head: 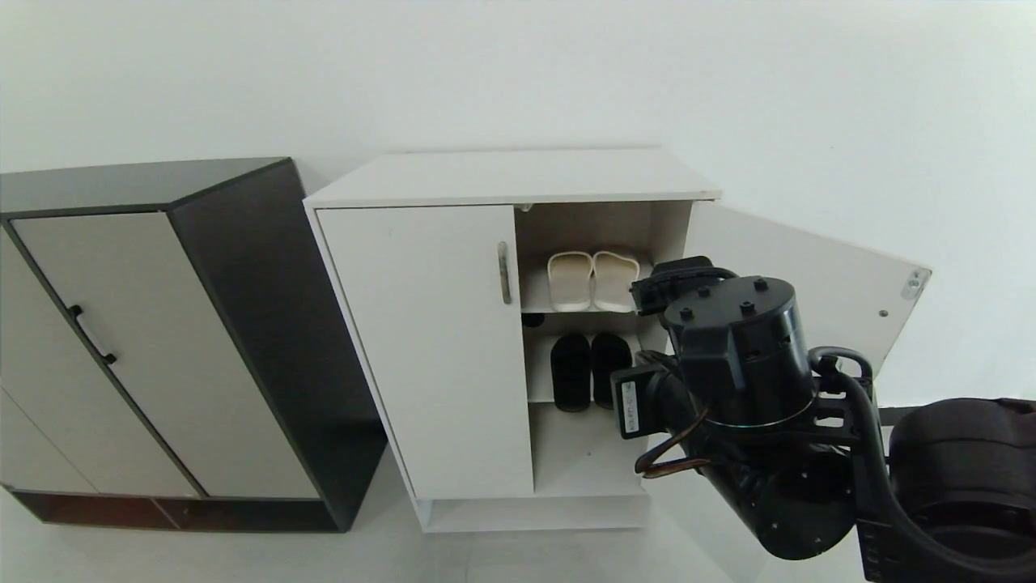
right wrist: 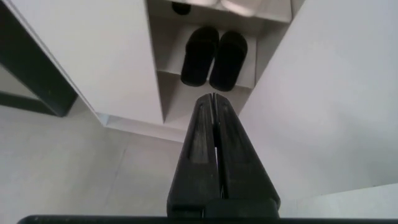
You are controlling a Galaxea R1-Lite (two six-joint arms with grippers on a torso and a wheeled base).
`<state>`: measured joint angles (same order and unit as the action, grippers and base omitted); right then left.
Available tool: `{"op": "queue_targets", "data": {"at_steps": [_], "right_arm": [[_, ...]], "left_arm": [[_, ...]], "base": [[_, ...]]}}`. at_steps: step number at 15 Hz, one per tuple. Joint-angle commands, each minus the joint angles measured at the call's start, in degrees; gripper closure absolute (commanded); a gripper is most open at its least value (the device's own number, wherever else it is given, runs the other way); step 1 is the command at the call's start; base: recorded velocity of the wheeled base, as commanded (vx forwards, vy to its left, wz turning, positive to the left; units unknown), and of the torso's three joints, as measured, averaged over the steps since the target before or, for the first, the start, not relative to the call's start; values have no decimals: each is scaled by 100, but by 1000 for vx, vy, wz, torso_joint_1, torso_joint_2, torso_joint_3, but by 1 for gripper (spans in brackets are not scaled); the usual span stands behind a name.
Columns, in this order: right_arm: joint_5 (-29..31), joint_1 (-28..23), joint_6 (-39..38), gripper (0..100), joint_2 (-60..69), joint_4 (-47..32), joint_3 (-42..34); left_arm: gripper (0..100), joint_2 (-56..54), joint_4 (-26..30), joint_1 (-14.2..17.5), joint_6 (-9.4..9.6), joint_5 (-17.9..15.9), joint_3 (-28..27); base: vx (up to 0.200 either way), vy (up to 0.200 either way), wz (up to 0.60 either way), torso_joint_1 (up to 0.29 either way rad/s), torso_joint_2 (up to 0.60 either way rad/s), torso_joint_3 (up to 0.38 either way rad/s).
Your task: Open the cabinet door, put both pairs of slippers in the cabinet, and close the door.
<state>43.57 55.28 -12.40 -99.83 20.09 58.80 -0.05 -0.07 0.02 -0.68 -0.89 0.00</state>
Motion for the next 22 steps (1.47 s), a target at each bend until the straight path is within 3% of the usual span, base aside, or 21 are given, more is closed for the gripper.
{"op": "queue_targets", "data": {"at_steps": [1, 22], "right_arm": [[2, 0, 1, 100, -1, 4, 0], [2, 17, 185, 100, -125, 65, -158]], "left_arm": [[100, 5, -1, 6, -2, 1, 0], [100, 5, -1, 6, -2, -8, 0]], "base": [[0, 0, 0, 144, -471, -325], [0, 0, 0, 204, -508, -306]]}}
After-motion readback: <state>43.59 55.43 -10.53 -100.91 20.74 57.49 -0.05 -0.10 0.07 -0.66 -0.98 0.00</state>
